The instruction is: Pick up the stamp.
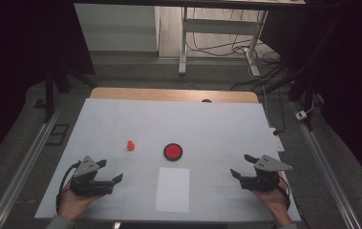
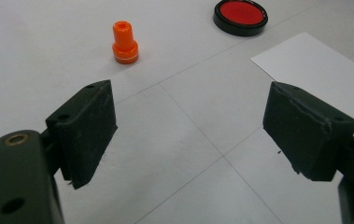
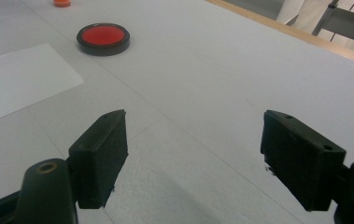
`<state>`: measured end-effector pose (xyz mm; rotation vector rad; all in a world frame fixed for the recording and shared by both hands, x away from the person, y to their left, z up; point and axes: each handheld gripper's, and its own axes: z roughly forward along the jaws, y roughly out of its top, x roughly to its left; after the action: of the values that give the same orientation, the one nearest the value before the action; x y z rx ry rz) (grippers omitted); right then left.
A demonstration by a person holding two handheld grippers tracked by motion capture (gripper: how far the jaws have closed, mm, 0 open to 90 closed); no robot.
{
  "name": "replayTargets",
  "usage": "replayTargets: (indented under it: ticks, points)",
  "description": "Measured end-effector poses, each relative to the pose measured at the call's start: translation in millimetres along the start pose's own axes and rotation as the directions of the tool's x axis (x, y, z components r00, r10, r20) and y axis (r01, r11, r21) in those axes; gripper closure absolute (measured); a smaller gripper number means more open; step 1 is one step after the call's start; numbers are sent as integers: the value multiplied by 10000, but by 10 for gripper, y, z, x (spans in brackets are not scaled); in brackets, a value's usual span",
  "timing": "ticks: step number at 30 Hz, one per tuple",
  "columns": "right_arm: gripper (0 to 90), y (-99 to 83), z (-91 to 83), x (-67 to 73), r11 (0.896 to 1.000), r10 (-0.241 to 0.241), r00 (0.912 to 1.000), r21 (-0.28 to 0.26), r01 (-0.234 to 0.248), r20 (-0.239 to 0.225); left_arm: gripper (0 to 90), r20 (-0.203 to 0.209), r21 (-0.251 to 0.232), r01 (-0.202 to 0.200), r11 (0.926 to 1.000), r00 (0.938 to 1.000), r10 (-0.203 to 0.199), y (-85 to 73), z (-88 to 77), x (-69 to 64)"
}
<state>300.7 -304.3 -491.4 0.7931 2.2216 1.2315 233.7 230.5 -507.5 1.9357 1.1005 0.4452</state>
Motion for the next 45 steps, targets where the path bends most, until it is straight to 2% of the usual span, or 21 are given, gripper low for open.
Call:
replayTargets:
  ticks: [9,19,26,34,45]
  points:
    - [233,-32,5,-31,9999,132,9999,18,-132,16,170,88,19,54,10000,9999,-54,-1,8,28]
    - [279,-13,-5,-10,10000,11,10000,17,-11,-50,171,56,-15,25,10000,10000,-25,14,-10,37]
    - [283,-13,6,2,10000,-18,10000,29,18,-60,186,44,-155,-159,9998,9999,160,86,-11,30]
    - [288,-14,34,10,9998,-40,10000,182,41,-28,193,170,-57,-310,9995,9994,311,181,29,40]
    - [295,-16,53,16,9998,36,10000,212,-35,-46,204,52,30,-206,9998,9998,206,273,148,126]
